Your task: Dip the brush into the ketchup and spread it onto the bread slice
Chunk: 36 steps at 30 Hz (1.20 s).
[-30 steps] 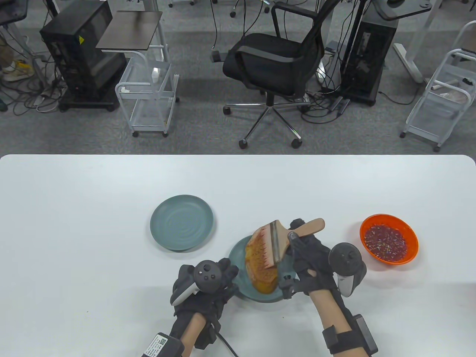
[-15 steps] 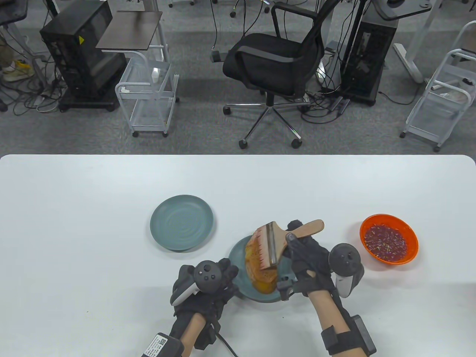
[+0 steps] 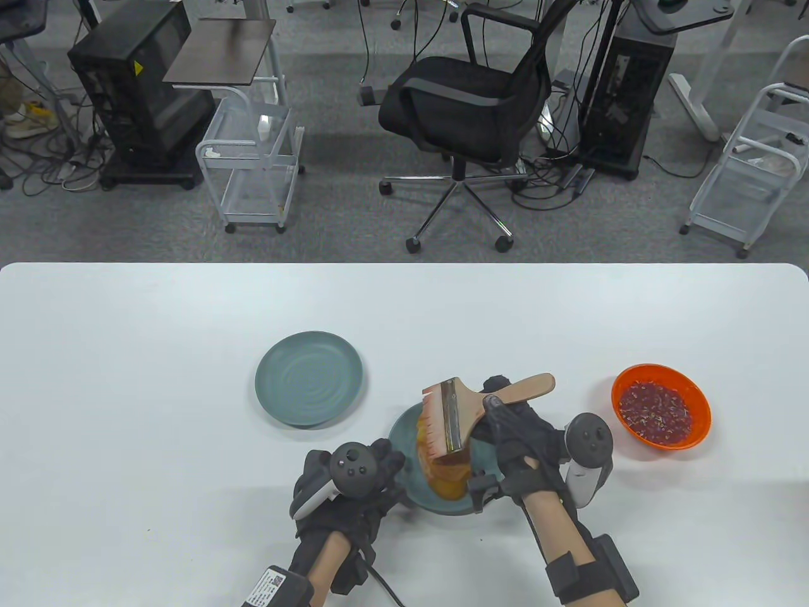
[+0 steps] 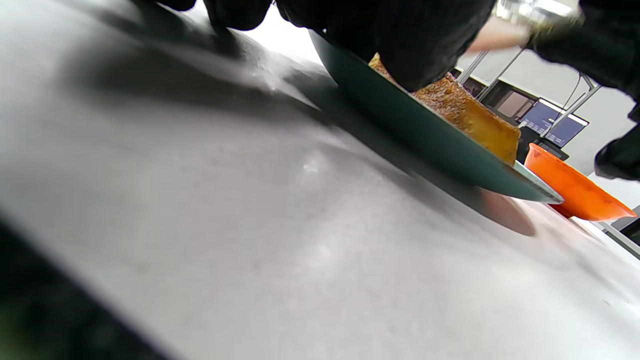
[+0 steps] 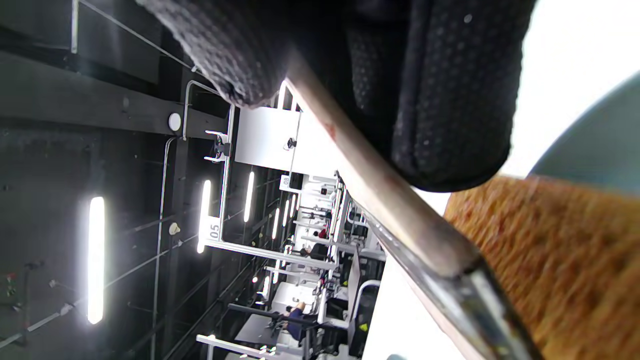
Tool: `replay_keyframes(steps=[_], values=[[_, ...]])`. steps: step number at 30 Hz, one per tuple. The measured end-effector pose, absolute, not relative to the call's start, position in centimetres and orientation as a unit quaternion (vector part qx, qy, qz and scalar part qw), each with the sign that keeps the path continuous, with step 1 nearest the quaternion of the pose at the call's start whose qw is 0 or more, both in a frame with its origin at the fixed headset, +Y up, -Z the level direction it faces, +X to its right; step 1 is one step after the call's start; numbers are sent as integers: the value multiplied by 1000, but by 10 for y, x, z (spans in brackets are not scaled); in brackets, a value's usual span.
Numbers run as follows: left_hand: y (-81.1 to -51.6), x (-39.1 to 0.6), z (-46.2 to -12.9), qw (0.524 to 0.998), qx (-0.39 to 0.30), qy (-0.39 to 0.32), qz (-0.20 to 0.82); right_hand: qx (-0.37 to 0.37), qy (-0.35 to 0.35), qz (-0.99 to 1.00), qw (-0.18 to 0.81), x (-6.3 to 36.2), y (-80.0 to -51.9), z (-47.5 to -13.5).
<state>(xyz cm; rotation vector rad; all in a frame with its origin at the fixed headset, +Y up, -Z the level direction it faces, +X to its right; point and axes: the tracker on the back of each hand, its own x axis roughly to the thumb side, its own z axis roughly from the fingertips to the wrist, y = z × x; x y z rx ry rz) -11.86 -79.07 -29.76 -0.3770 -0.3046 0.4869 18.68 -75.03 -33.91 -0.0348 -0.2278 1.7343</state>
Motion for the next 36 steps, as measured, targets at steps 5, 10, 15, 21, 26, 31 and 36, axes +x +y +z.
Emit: replay_keyframes(steps=[5, 10, 15, 21, 26, 31, 36], values=[[-790, -118, -297, 943, -183, -151, 233, -46, -194, 780, 593, 233, -739, -340], [-790, -118, -298, 942, -185, -153, 233, -48, -177, 754, 631, 221, -743, -340], [-791, -120, -298, 940, -190, -154, 239, -3, -115, 755, 646, 178, -752, -342], [-791, -119, -298, 940, -190, -155, 236, 5, -180, 803, 568, 189, -740, -336], [-790, -118, -298, 942, -190, -153, 231, 10, -277, 839, 468, 214, -718, -329], [-790, -118, -297, 943, -190, -152, 228, 34, -187, 786, 588, 182, -728, -332], [-791, -119, -297, 942, -190, -153, 230, 39, -169, 812, 557, 162, -736, -333]])
